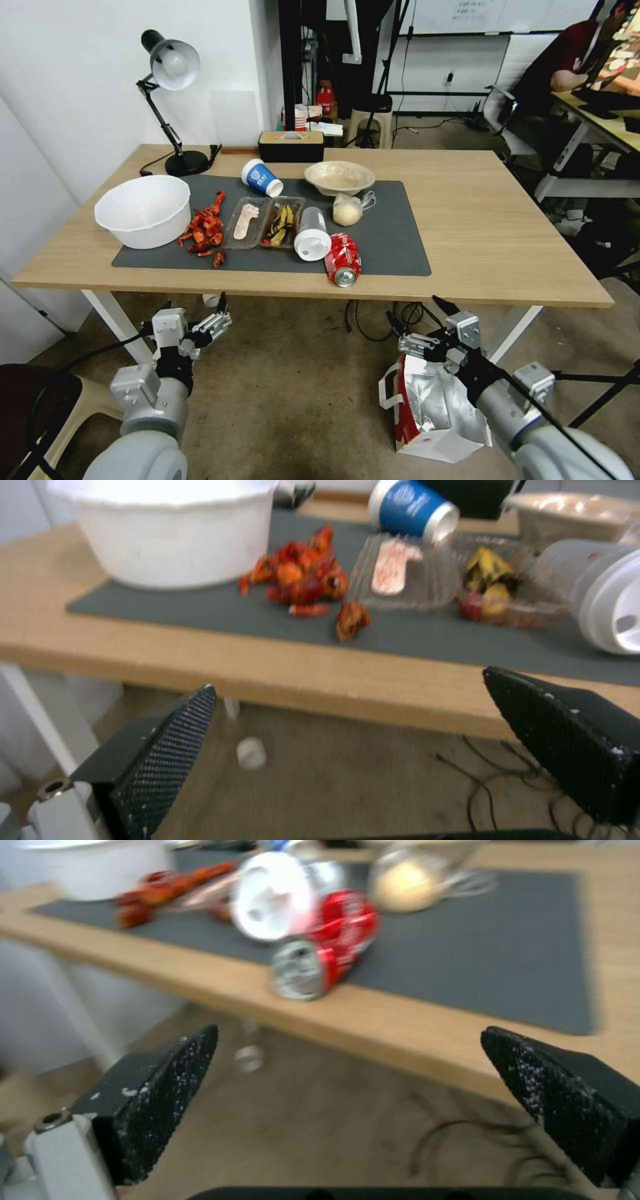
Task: Pick up the food delivery bag from the floor and place it on the table.
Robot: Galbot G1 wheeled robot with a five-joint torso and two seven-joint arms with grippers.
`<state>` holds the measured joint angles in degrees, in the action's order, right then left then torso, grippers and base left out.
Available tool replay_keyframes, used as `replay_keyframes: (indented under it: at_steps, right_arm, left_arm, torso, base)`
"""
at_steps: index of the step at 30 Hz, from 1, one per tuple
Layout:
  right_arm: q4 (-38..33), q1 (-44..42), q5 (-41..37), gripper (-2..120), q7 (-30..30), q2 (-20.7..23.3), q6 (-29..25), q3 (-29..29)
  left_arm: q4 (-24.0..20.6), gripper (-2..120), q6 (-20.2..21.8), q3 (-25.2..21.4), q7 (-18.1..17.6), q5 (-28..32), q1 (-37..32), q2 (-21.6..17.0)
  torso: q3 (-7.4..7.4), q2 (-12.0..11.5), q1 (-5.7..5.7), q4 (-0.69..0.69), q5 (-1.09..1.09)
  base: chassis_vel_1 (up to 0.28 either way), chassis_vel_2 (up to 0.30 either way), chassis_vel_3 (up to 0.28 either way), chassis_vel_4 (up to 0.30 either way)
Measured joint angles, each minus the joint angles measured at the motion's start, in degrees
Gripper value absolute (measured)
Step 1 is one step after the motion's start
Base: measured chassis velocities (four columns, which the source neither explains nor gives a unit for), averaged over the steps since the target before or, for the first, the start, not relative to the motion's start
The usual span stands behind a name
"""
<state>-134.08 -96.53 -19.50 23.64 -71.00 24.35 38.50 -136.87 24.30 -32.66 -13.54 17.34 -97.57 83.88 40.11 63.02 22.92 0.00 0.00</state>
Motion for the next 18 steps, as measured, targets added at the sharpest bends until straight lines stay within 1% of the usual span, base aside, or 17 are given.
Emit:
replay_keyframes:
  at_steps: [1,2,3,10,18]
  right_arm:
    - [0.00,0.31,-0.77,100,0.57,0.55,0.66,0.21]
    - [0.00,0.61,-1.56,100,1.08,1.04,1.31,0.37]
    - [0.00,0.82,-2.04,100,1.30,1.33,1.68,0.44]
    - [0.15,1.17,-2.27,100,0.73,1.34,1.69,0.43]
    - [-0.05,1.40,-2.92,100,-2.45,1.17,1.29,0.49]
  left_arm:
    - [-0.20,100,0.92,-0.04,-0.51,0.65,0.23,-0.08]
    - [-0.53,100,2.66,-0.11,-1.56,2.14,0.75,-0.24]
    - [-0.75,100,4.14,-0.13,-2.79,4.01,1.72,-0.48]
    - [-0.86,100,4.63,-0.11,-3.17,4.78,2.15,-0.63]
    - [-0.97,100,4.44,-0.12,-2.44,4.64,2.09,-0.68]
  torso:
    - [0.00,0.00,0.00,0.01,-0.02]
    - [0.00,0.00,0.00,0.03,0.01]
    - [0.00,0.00,0.00,-0.01,-0.01]
    - [0.00,0.00,0.00,0.00,0.00]
    - [0.00,0.00,0.00,0.00,0.00]
  base:
    - [0.000,0.000,0.000,0.000]
    - [0.000,0.000,0.000,0.000]
    - [0.000,0.000,0.000,0.000]
    - [0.000,0.000,0.000,0.000]
    - [0.000,0.000,0.000,0.000]
